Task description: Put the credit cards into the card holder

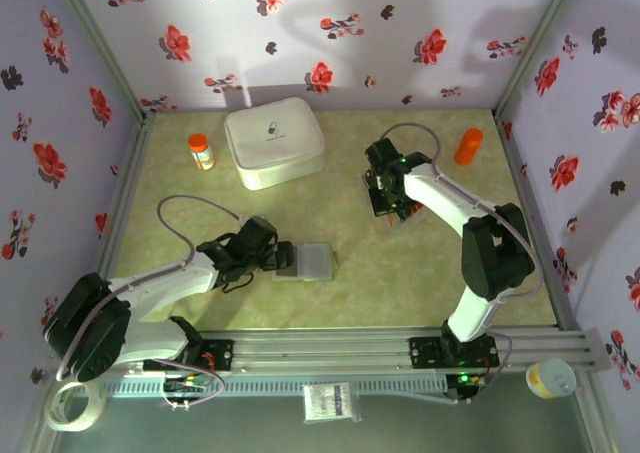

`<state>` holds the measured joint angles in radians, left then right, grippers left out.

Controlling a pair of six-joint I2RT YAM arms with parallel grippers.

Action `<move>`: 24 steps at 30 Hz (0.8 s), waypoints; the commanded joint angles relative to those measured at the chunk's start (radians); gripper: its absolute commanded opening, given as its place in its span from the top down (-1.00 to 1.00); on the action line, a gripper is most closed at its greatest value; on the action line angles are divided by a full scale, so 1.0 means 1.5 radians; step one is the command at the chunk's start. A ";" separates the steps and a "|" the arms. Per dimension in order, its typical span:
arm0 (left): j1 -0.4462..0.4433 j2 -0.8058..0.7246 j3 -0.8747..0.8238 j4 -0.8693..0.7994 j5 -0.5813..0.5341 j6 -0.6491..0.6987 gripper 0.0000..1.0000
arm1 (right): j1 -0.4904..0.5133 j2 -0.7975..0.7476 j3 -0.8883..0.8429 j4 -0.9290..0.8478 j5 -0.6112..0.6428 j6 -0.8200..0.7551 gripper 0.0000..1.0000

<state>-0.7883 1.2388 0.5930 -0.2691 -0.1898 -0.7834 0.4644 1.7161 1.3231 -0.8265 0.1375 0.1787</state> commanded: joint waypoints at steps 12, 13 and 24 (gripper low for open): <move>-0.005 -0.005 0.051 -0.048 -0.015 0.020 -1.00 | 0.015 -0.197 -0.083 0.124 -0.260 0.148 1.00; -0.005 -0.006 0.050 -0.051 -0.019 0.019 -1.00 | 0.023 -0.206 -0.103 0.158 -0.275 0.173 1.00; -0.005 -0.022 0.031 -0.081 -0.065 0.005 -1.00 | 0.162 -0.169 -0.259 0.461 -0.309 0.376 1.00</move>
<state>-0.7887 1.2266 0.6460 -0.3534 -0.2405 -0.7757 0.6773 1.4307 0.9623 -0.3035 -0.2981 0.6350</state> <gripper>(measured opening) 0.997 0.062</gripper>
